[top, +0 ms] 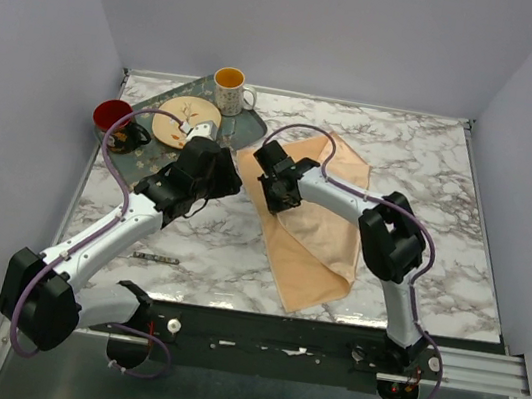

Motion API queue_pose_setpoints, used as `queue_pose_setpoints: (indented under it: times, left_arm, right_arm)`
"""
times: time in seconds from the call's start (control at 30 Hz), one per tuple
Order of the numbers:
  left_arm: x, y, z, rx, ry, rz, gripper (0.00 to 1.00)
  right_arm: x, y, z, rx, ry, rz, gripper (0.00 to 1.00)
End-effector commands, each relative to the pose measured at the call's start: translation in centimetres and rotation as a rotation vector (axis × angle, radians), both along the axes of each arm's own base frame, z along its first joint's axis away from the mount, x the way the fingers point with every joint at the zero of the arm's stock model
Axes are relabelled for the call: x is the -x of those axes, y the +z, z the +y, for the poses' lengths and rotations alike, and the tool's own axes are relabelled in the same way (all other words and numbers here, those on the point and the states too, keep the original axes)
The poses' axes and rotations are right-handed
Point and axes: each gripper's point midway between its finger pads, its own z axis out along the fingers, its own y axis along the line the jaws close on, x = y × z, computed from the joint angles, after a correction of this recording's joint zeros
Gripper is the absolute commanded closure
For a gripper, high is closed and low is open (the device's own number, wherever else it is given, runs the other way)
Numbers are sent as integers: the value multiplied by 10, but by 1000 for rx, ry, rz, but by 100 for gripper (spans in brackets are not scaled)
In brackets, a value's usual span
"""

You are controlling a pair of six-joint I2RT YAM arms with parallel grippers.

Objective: Fold the napkin, place the utensils inside, and roll it up
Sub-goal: Flatten the napkin out

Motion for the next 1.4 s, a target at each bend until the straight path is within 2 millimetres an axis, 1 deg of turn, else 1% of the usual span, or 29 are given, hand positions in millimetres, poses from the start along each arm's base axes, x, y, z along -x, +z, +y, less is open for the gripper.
queue_pose_setpoints:
  times: [0.0,0.03,0.1,0.2,0.37,0.4,0.47,0.5,0.53,0.57,0.6,0.63,0.67,0.7,0.73,0.77,0.8,0.83,0.87,0.9,0.93,0.97,1.03,1.1,1.13,1.17,1.2,1.27,1.37]
  left_arm:
    - [0,-2,-2,14,-11,-1,36]
    - [-1,-1,-3,19,-11,-3,37]
    - [-1,-3,-6,25,-21,3,37]
    - [-1,-1,-5,25,-21,0,36]
    - [0,-2,-3,18,-18,0,36]
    - [0,-1,-4,19,-19,-1,36]
    - [-1,-2,-6,24,-25,1,36]
    - [-1,-3,-8,31,-30,6,36]
    - [-1,-3,-10,35,-38,9,36]
    - [-1,-5,-17,54,-65,19,36]
    - [-1,-7,-20,59,-75,27,36]
    - [-1,-9,-24,65,-89,39,36]
    - [-2,-14,-28,66,-103,59,36]
    - [-2,-16,-31,66,-113,66,36]
    - [-2,-19,-33,64,-119,74,35]
    - [-5,-21,-36,62,-120,78,35]
    - [-2,-21,-43,79,-153,89,35]
    - [-1,-21,-47,83,-165,92,34]
    - [-2,-24,-53,82,-180,101,34]
    - [-1,-24,-58,87,-197,107,34]
    - [1,-24,-65,89,-221,112,33]
    - [0,-28,-70,84,-238,126,33]
    - [3,-31,-80,89,-272,148,33]
    - [6,-38,-90,83,-301,169,32]
    - [8,-39,-93,86,-314,179,32]
    - [8,-41,-98,85,-329,189,32]
    - [9,-42,-99,79,-338,195,32]
    - [11,-41,-101,67,-354,199,32]
    - [14,-41,-106,60,-384,202,32]
  right_arm:
    - [-7,47,-2,-37,3,-79,78]
    - [-7,48,0,-44,9,-79,77]
    - [-6,42,2,-46,17,-59,87]
    - [-4,37,4,-50,19,-43,93]
    - [-7,39,1,-37,10,-62,99]
    - [-7,40,-1,-36,4,-63,99]
    - [-10,50,-11,-24,-42,-96,99]
    - [-5,44,-24,6,-68,-91,99]
    - [-7,62,-37,-6,-106,-124,99]
    - [-9,63,-53,17,-150,-148,99]
    - [-8,65,-66,22,-195,-155,99]
    - [-3,55,-98,64,-256,-140,99]
    - [-4,73,-121,72,-320,-196,99]
    - [-3,78,-139,72,-381,-214,99]
    - [6,64,-179,128,-464,-193,99]
    - [8,81,-205,125,-539,-248,99]
    - [14,79,-228,141,-599,-250,99]
    - [16,76,-267,169,-705,-252,99]
    - [33,64,-297,229,-766,-247,99]
    - [38,73,-319,238,-822,-280,99]
    - [45,75,-350,278,-911,-295,98]
    - [54,75,-371,348,-949,-316,88]
    - [60,88,-393,411,-994,-356,86]
    - [61,101,-402,451,-1019,-390,86]
    - [63,107,-412,486,-1044,-404,87]
    - [71,115,-425,545,-1079,-416,95]
    - [72,119,-431,554,-1099,-419,99]
    - [79,130,-448,607,-1169,-466,99]
    - [79,130,-461,634,-1206,-454,99]
